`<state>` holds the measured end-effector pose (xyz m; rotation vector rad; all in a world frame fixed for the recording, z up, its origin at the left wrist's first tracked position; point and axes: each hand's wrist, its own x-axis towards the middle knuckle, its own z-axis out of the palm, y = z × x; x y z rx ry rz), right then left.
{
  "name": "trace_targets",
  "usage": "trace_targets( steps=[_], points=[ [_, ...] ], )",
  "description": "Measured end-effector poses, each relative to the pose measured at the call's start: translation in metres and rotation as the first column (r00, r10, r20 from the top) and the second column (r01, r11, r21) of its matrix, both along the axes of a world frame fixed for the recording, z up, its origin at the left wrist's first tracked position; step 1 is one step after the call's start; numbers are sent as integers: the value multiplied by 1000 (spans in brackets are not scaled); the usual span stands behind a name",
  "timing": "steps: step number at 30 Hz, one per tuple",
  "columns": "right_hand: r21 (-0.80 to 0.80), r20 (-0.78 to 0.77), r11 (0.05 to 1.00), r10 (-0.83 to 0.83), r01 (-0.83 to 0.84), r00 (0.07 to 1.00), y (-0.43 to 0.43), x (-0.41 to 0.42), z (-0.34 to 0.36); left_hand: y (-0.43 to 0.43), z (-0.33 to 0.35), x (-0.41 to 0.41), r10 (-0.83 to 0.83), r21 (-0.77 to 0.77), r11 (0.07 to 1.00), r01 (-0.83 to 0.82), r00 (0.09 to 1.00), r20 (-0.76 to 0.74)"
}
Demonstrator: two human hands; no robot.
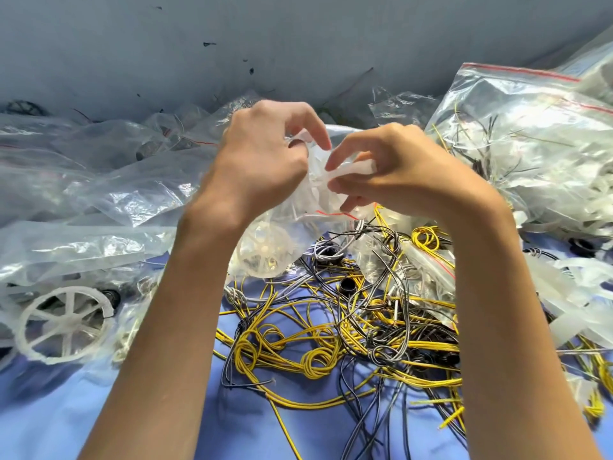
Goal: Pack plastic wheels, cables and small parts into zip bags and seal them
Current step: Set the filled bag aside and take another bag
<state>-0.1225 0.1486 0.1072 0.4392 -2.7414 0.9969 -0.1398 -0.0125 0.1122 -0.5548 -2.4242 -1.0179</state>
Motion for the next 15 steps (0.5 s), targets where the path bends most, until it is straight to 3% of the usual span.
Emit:
trace_targets(
  steps=[8,11,15],
  points=[
    [88,20,995,-55,53,998,1,-5,-3,-4,8,9,-51,-185,981,59,998,47],
    [87,35,996,13,-16,999,-2,-2,0,0,9,9,-23,-163,986,25,1000,11],
    [258,98,966,2,-28,995,-2,-6,-3,0,9,10,-2,-97,995,1,1000,-13]
  ],
)
